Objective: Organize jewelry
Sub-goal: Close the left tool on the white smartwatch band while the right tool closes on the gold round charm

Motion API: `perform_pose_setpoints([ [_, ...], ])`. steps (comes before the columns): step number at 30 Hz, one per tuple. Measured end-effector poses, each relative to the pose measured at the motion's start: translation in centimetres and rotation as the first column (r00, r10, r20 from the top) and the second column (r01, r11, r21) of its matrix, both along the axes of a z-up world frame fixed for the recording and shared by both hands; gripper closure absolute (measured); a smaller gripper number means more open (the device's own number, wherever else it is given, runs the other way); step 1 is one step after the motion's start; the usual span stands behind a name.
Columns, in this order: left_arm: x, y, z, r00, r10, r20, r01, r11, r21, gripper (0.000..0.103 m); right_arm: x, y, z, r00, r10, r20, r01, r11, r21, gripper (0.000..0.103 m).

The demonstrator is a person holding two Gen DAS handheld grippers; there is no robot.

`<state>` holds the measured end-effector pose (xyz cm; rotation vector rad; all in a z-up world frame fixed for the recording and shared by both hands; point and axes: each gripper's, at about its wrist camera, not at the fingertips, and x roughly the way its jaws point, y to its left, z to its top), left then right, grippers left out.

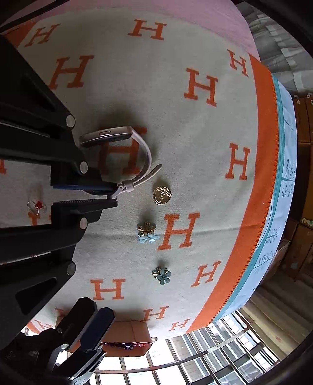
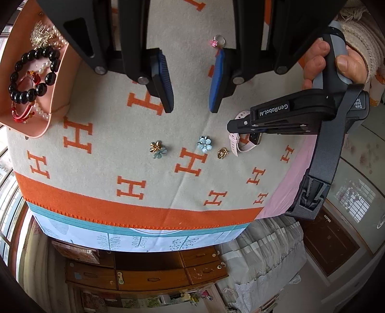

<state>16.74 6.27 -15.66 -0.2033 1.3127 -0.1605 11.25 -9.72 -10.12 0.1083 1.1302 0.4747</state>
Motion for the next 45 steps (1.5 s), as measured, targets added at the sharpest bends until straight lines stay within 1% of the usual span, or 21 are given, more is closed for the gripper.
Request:
perform_pose_setpoints([
  [6, -2.2, 3.1, 0.2, 0.999, 0.016, 0.032, -0.016, 1.0, 0.014, 0.099, 1.1, 3.3, -1.3, 0.998, 0.071, 0.002, -0.071, 0.997, 0.032, 0.072],
  [8, -2.8, 4.2, 0.1, 0.999, 0.024, 0.032, -0.024, 1.0, 0.002, 0.099, 1.3, 4.7, -1.6, 0.995, 0.102, 0.02, -0.102, 0.994, 0.045, 0.072],
  [10, -3.3, 5.1, -0.2, 0.999, 0.033, 0.026, -0.032, 0.999, -0.022, 0.099, 1.5, 5.9, -1.9, 0.99, 0.125, 0.06, -0.127, 0.991, 0.036, 0.072],
  [13, -3.7, 6.5, -0.6, 0.999, 0.039, 0.018, -0.038, 0.998, -0.057, 0.099, 2.1, 7.7, -2.6, 0.98, 0.156, 0.122, -0.153, 0.988, -0.036, 0.072],
  [14, -3.9, 6.9, -0.8, 0.999, 0.039, 0.016, -0.038, 0.997, -0.066, 0.099, 2.3, 8.2, -2.9, 0.978, 0.164, 0.127, -0.158, 0.986, -0.054, 0.072],
  [17, -4.1, 7.6, -1.1, 0.999, 0.035, 0.02, -0.033, 0.995, -0.094, 0.099, 3.4, 9.1, -3.6, 0.977, 0.176, 0.119, -0.169, 0.984, -0.063, 0.072],
  [20, -4.0, 7.7, -1.3, 0.999, 0.033, 0.025, -0.03, 0.993, -0.113, 0.099, 4.1, 9.7, -4.0, 0.977, 0.164, 0.133, -0.148, 0.981, -0.122, 0.072],
  [22, -3.9, 7.9, -1.4, 0.999, 0.029, 0.026, -0.025, 0.992, -0.123, 0.099, 4.3, 10.0, -4.0, 0.975, 0.163, 0.149, -0.141, 0.978, -0.151, 0.072],
  [25, -4.0, 8.5, -1.4, 0.999, 0.019, 0.032, -0.015, 0.991, -0.133, 0.099, 4.7, 10.6, -4.7, 0.974, 0.171, 0.147, -0.143, 0.972, -0.185, 0.072],
  [29, -3.9, 8.5, -1.5, 0.999, 0.014, 0.038, -0.009, 0.99, -0.143, 0.098, 4.4, 11.5, -5.0, 0.962, 0.198, 0.188, -0.149, 0.957, -0.248, 0.072],
  [31, -4.0, 8.6, -1.5, 0.999, 0.012, 0.043, -0.006, 0.99, -0.142, 0.098, 4.2, 11.5, -5.0, 0.959, 0.201, 0.198, -0.146, 0.954, -0.26, 0.072],
  [32, -4.1, 8.6, -1.4, 0.999, 0.011, 0.046, -0.005, 0.991, -0.137, 0.098, 4.2, 11.5, -5.0, 0.958, 0.201, 0.202, -0.144, 0.953, -0.266, 0.076],
  [34, -4.3, 8.3, -1.2, 0.998, 0.008, 0.06, -0.001, 0.994, -0.113, 0.098, 4.2, 11.5, -4.9, 0.958, 0.202, 0.204, -0.145, 0.953, -0.267, 0.083],
  [39, -5.1, 7.7, 0.5, 0.991, -0.013, 0.13, 0.016, 1.0, -0.023, 0.099, 4.0, 11.1, -4.8, 0.961, 0.181, 0.207, -0.127, 0.96, -0.249, 0.084],
  [41, -5.3, 7.4, 1.7, 0.986, -0.023, 0.164, 0.023, 1.0, 0.003, 0.099, 3.9, 10.6, -4.3, 0.966, 0.164, 0.198, -0.123, 0.971, -0.205, 0.084],
  [45, -5.9, 7.0, 4.1, 0.978, -0.035, 0.206, 0.037, 0.999, -0.007, 0.099, 2.8, 8.9, -2.0, 0.967, 0.125, 0.224, -0.101, 0.988, -0.114, 0.084],
])
